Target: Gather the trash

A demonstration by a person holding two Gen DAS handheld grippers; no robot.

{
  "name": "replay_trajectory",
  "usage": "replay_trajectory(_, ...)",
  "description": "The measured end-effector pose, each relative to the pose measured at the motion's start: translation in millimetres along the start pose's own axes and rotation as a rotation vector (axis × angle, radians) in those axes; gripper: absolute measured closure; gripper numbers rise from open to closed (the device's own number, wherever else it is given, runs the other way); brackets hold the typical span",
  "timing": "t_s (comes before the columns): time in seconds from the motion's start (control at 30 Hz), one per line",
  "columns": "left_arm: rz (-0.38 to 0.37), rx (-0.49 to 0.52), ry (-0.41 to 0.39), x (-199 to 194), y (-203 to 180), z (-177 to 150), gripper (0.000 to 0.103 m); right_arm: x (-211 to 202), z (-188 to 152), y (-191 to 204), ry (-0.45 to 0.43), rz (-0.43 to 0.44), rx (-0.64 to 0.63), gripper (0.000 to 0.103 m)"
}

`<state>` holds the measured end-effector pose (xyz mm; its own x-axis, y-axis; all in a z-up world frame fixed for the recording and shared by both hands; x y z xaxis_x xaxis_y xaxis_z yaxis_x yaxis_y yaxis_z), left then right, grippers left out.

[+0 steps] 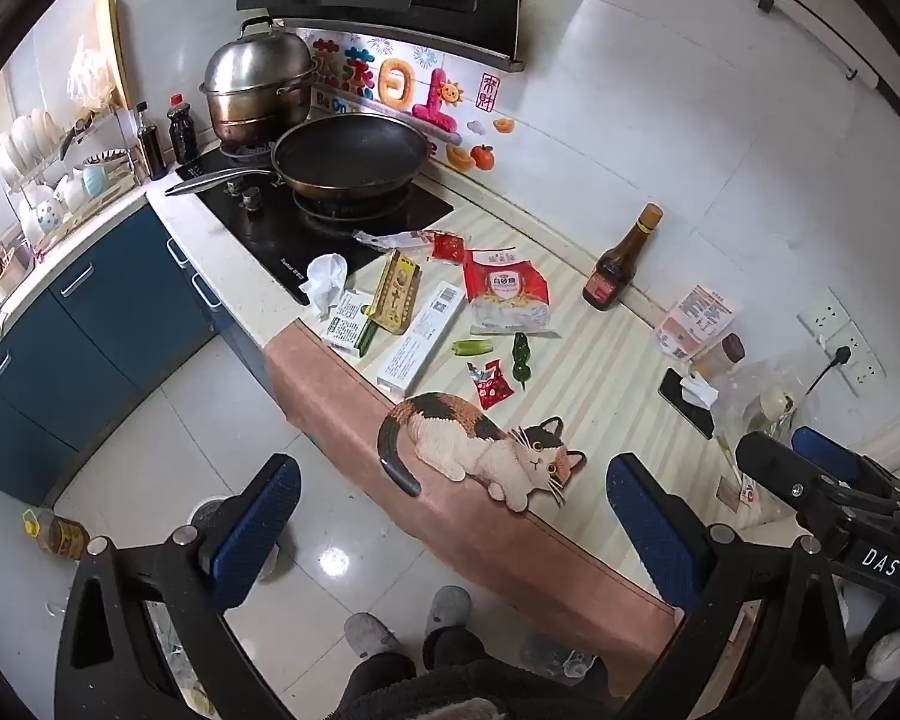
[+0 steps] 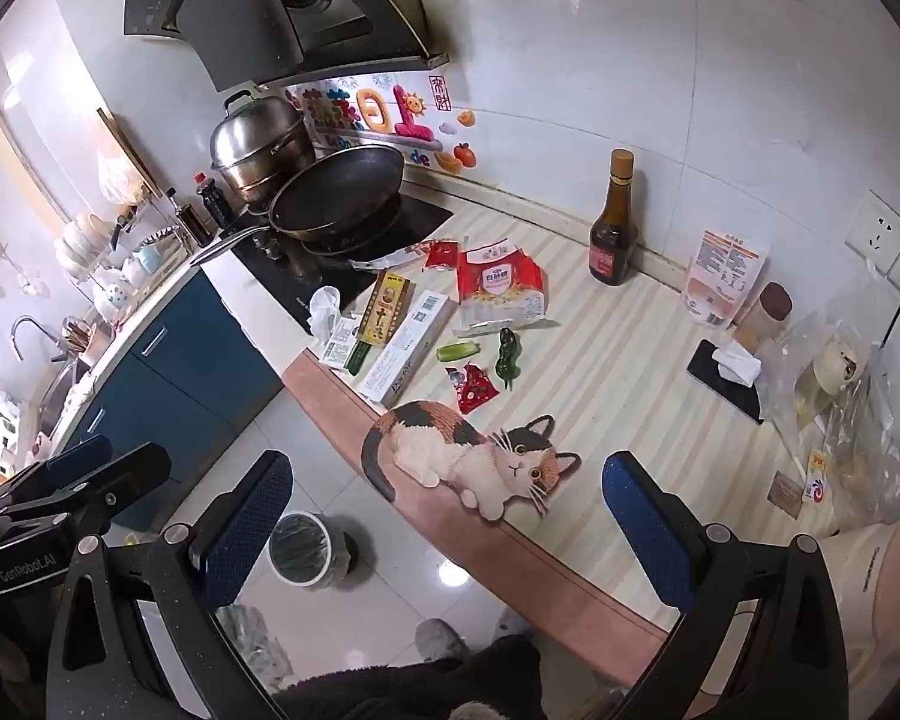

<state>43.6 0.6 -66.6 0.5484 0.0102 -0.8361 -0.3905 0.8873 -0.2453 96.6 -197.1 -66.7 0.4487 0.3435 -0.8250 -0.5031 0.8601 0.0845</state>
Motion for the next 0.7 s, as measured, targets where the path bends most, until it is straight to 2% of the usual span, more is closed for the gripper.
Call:
replay_trajectory(0.27,0.007,0.001,0.003,-0.4,-6.1,-1.1,0.000,-2.1,0.5,-5.0,-0.002,0.005,0.004,0.000)
replay_trajectory(0.47,-0.011,-0.004,0.005,0.1,-0.9,-0.2,0.000,-2.1,-0.1,-7.7,0.000,0.007,0.005,0.000)
replay_trajectory(0.7,-0.025,-0.006,0.003,-4.4,-12.7,4.6,0.000,-4.1,0.4,-6.1,-0.001,0.009,0.005,0.000)
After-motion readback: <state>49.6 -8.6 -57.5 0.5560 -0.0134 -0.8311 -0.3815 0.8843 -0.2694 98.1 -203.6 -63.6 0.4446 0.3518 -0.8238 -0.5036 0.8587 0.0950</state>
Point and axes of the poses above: each gripper's, at about its wrist camera, not at the fingertips, and x roughly the way its jaws point, y to its left, z to its top, the point moved 8 cm from there along x, roughly the way its jaws point, and after that the axes turned 8 degrees about -x, right-handed, at the moved point
